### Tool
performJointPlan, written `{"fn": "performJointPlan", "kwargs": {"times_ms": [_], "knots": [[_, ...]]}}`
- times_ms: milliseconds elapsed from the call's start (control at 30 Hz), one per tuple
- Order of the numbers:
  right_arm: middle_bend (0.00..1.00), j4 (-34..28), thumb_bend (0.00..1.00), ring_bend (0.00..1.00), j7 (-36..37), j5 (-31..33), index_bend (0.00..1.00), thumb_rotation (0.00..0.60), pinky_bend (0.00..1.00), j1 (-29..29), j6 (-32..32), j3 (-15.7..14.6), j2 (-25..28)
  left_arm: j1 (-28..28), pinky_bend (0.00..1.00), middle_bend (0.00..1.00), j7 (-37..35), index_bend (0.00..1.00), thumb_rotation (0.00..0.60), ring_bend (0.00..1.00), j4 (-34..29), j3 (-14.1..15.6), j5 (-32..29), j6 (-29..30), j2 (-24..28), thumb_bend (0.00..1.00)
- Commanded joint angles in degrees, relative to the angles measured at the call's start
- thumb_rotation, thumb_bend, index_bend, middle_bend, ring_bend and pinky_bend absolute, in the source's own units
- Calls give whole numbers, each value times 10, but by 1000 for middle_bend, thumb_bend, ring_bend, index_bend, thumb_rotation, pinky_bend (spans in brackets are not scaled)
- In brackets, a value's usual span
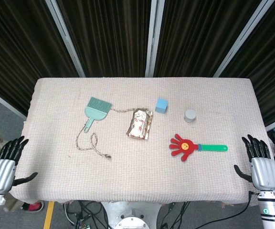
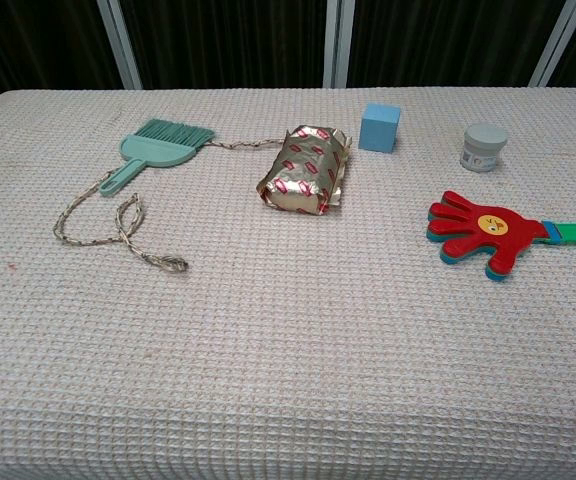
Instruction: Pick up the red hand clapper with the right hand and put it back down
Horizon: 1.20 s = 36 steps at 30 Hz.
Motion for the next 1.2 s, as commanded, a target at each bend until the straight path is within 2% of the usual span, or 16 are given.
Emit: {"fn": "performJointPlan", "kwargs": {"times_ms": [33, 333, 500, 600, 733, 867, 1067, 1200], "knots": [[0, 0, 155, 0, -3, 3, 0, 600, 0, 3, -8, 1, 3, 0, 59, 0, 3, 36, 600, 0, -2, 1, 1, -1, 0, 0], [0, -36, 152, 0, -50, 35, 4, 600, 0, 37, -65, 17, 16, -3, 59, 0, 10, 36, 600, 0, -8, 0, -4, -8, 4, 0], [0, -43, 151, 0, -66, 77, 59, 600, 0, 79, -151, 24, 6, -8, 59, 0, 2, 36, 600, 0, 2, -3, -14, -21, 2, 0], [0, -41, 149, 0, -76, 108, 86, 600, 0, 105, -197, 32, -5, -8, 59, 0, -7, 36, 600, 0, 11, -3, -21, -27, -4, 0], [0, -28, 149, 0, -112, 142, 114, 600, 0, 135, -233, 41, -30, -7, 59, 0, -17, 36, 600, 0, 25, -2, -27, -30, -9, 0], [0, -15, 150, 0, -118, 170, 161, 600, 0, 163, -269, 48, -57, -5, 59, 0, -29, 36, 600, 0, 38, -3, -33, -32, -11, 0], [0, 1, 156, 0, -150, 184, 247, 600, 0, 184, -270, 50, -86, -4, 59, 0, -41, 36, 600, 0, 49, -3, -37, -33, -14, 0], [0, 7, 169, 0, -178, 198, 271, 600, 0, 192, -263, 48, -100, -4, 59, 0, -42, 36, 600, 0, 51, -4, -35, -32, -15, 0]]}}
